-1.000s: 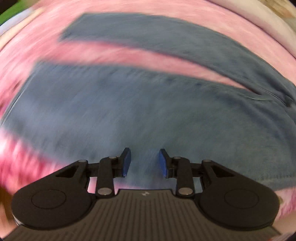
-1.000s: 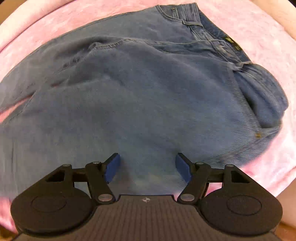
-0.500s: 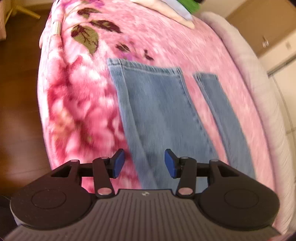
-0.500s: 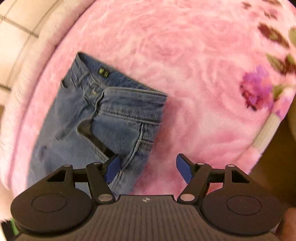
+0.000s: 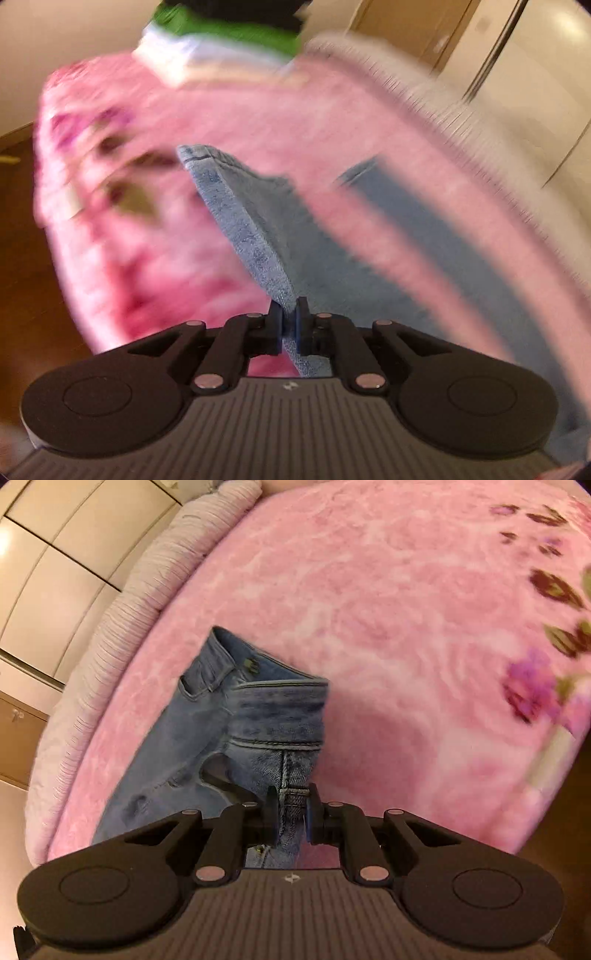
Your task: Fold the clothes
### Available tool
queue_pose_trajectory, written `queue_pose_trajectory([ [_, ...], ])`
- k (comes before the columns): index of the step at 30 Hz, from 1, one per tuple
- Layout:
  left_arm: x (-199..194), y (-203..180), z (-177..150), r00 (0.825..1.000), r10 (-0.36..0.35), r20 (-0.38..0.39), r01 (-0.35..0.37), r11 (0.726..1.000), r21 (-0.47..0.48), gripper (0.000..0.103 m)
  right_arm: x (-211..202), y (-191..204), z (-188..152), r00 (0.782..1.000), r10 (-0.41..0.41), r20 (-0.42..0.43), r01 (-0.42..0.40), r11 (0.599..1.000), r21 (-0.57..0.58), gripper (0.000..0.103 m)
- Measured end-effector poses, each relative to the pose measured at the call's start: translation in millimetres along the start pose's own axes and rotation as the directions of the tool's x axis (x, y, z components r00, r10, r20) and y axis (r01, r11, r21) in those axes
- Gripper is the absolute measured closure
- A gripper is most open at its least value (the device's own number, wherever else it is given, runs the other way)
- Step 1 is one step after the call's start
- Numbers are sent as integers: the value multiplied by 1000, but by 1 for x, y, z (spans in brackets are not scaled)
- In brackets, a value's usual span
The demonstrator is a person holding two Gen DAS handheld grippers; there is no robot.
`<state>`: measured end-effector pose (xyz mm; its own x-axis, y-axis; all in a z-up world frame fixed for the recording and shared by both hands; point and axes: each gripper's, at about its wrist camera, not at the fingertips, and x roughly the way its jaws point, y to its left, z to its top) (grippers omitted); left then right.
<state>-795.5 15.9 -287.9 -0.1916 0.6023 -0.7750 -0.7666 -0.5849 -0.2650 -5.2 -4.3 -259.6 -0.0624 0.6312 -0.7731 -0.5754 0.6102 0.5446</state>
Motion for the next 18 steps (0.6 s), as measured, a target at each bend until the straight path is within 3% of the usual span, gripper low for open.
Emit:
queue_pose_trajectory([
  [3, 14, 6, -11, 999, 38, -38, -36, 997, 61, 95, 16, -21, -17, 991, -112, -67, 114, 993, 35, 92],
  [7, 9, 1, -2, 999, 29, -20, -28, 999, 33, 90, 19, -24, -19, 988, -139, -70, 146, 984, 103, 89],
  [9, -2, 2, 2, 998, 56, 18, -57, 998, 38, 83, 11, -17, -17, 979, -192, -67, 197, 978, 71, 68],
  [10, -6, 4, 4, 994, 99, 44, -100, 995, 28, 81, 5, -13, -17, 972, -229, -57, 231, 972, 43, 52],
  [11, -10, 7, 7, 986, 149, 80, -150, 989, 6, 81, -3, -6, -17, 965, -260, -34, 261, 965, 4, 47],
  [13, -18, 12, 12, 958, 249, 144, -246, 968, -43, 81, -14, 14, -24, 950, -311, 26, 312, 942, -120, 48],
  [15, -19, 13, 19, 930, 334, 157, -323, 942, -88, 79, -16, 43, -31, 928, -361, 94, 372, 886, -277, 49],
  [17, -17, 4, 24, 950, 278, 145, -272, 960, -59, 80, -14, 62, -36, 913, -383, 142, 408, 836, -367, 49],
  [18, -15, -8, 23, 967, 212, 144, -213, 977, -3, 79, -15, 69, -39, 912, -373, 173, 411, 825, -388, 49],
])
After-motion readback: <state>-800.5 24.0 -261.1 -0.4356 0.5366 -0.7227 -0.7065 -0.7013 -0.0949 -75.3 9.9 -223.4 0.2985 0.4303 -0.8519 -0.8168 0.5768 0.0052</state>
